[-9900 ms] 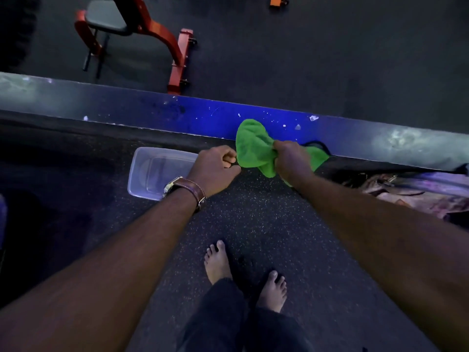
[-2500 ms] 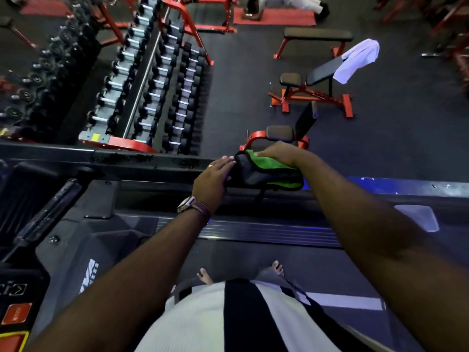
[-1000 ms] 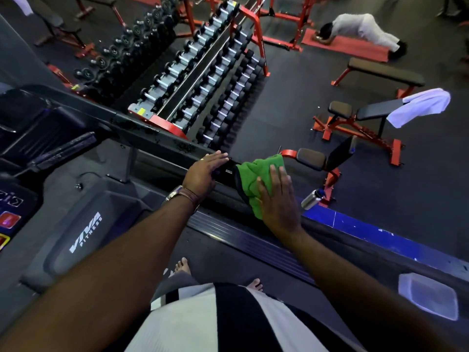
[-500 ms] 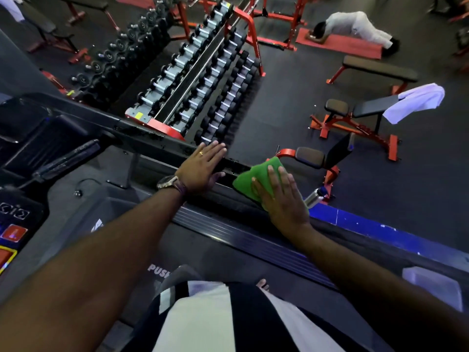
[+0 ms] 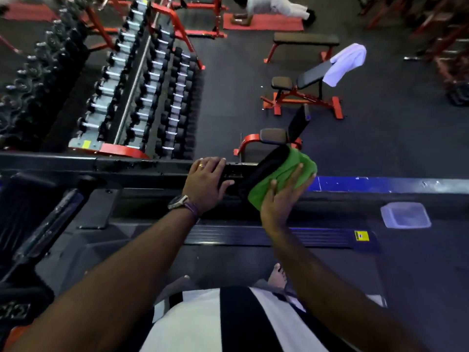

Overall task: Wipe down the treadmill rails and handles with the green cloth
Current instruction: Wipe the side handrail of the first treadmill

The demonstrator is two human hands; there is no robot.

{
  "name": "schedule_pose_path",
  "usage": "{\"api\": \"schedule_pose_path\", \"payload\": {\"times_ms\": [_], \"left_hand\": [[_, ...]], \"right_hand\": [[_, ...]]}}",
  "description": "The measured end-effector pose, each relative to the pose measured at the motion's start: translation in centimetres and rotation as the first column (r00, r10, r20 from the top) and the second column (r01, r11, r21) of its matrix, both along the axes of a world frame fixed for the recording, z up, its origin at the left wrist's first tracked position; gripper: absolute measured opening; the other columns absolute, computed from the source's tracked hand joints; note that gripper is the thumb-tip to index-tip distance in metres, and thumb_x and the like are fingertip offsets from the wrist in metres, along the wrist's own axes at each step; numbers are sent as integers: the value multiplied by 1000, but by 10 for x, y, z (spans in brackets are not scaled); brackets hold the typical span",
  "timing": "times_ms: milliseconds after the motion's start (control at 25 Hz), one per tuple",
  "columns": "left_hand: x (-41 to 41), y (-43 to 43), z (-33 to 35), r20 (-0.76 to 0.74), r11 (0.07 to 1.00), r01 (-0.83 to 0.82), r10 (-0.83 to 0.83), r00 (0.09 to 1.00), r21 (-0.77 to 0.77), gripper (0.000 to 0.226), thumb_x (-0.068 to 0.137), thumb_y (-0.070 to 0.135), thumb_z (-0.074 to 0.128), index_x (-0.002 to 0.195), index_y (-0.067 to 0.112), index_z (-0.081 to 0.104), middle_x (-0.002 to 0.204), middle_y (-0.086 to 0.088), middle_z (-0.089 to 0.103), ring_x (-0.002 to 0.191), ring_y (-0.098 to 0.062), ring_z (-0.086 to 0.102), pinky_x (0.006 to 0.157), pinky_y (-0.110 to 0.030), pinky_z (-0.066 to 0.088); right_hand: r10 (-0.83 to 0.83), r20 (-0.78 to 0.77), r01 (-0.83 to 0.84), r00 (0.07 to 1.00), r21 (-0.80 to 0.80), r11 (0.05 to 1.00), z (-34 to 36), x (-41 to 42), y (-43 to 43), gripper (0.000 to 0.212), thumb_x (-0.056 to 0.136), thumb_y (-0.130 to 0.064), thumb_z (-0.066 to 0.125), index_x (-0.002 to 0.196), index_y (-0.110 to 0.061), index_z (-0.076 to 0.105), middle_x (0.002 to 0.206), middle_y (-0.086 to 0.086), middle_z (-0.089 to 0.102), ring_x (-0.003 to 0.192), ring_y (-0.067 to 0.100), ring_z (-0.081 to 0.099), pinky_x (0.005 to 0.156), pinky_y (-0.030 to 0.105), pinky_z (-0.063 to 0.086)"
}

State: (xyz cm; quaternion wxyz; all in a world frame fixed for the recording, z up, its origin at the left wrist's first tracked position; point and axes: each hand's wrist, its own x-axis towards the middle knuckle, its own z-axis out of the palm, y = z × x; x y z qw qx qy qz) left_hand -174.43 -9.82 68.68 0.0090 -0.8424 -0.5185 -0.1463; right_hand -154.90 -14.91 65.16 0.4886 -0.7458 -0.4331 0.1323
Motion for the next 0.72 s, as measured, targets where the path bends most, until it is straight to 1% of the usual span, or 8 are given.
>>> {"api": "schedule_pose_path", "payload": {"times_ms": [80, 200, 280, 360, 440, 560, 640, 720], "left_hand": [[1, 2, 0, 10, 1000, 7, -7, 1000, -15, 59, 87, 52, 48, 126, 8, 57, 122, -10, 59, 111, -30, 54, 100, -42, 38], [-3, 6, 3, 10, 998, 47, -46, 999, -44, 61, 83, 48, 43, 127, 8, 56, 124, -10, 60, 111, -30, 55, 99, -42, 39], [-7, 9, 6, 20, 995, 73, -72, 997, -67, 61, 81, 45, 40, 127, 8, 56, 124, -10, 60, 111, -31, 55, 99, -42, 40], [-11, 14, 8, 49, 990, 115, -111, 993, -87, 59, 85, 45, 39, 125, 6, 56, 121, -12, 61, 109, -32, 56, 98, -42, 42], [-15, 19, 6, 70, 983, 152, -146, 987, -103, 54, 88, 42, 48, 125, 4, 57, 120, -14, 62, 109, -33, 57, 98, -42, 44], [-18, 24, 1, 82, 977, 173, -164, 983, -128, 53, 86, 38, 61, 127, 3, 57, 120, -15, 62, 109, -34, 57, 97, -42, 45], [-17, 22, -1, 89, 978, 171, -161, 983, -120, 53, 85, 35, 64, 126, 3, 57, 120, -16, 62, 108, -36, 58, 97, -44, 45], [-17, 21, -1, 87, 980, 175, -168, 982, -90, 51, 86, 33, 65, 125, 1, 57, 120, -17, 62, 106, -37, 58, 96, -44, 46]], "right_hand": [[-279, -428, 303, 859, -14, 953, 30, -36, 22, 71, 98, -24, 51, 156, -17, 11, 162, 20, -3, 150, 26, 5, 121, 40, 15], [-497, -700, 580, 513, -143, 802, 43, -60, 40, 68, 101, -23, 48, 156, -18, 8, 161, 16, 14, 145, 27, 22, 117, 32, 19], [-425, -839, 470, 339, -241, 849, 45, -81, 34, 56, 105, -30, 38, 156, -18, 18, 158, 12, 27, 139, 25, 36, 113, 28, 28], [-281, -949, 250, 143, -240, 938, 56, -96, 22, 45, 105, -41, 26, 141, -21, 45, 143, 10, 51, 119, 22, 54, 101, 31, 42], [-164, -986, 280, -35, -167, 945, 72, -88, 23, 50, 101, -49, 22, 123, -22, 59, 133, 8, 59, 110, 24, 57, 97, 35, 43], [-145, -980, 474, -136, -193, 859, 76, -66, 33, 63, 102, -53, 12, 141, -16, 46, 142, 5, 46, 128, 26, 45, 93, 31, 32], [-117, -979, 493, -165, -185, 850, 56, -71, 35, 71, 99, -62, 11, 142, -19, 46, 146, 4, 45, 134, 28, 42, 98, 34, 31], [-187, -977, 400, -98, -211, 892, 37, -89, 30, 69, 96, -66, 21, 137, -21, 54, 140, 4, 54, 130, 28, 48, 112, 41, 31]]}}
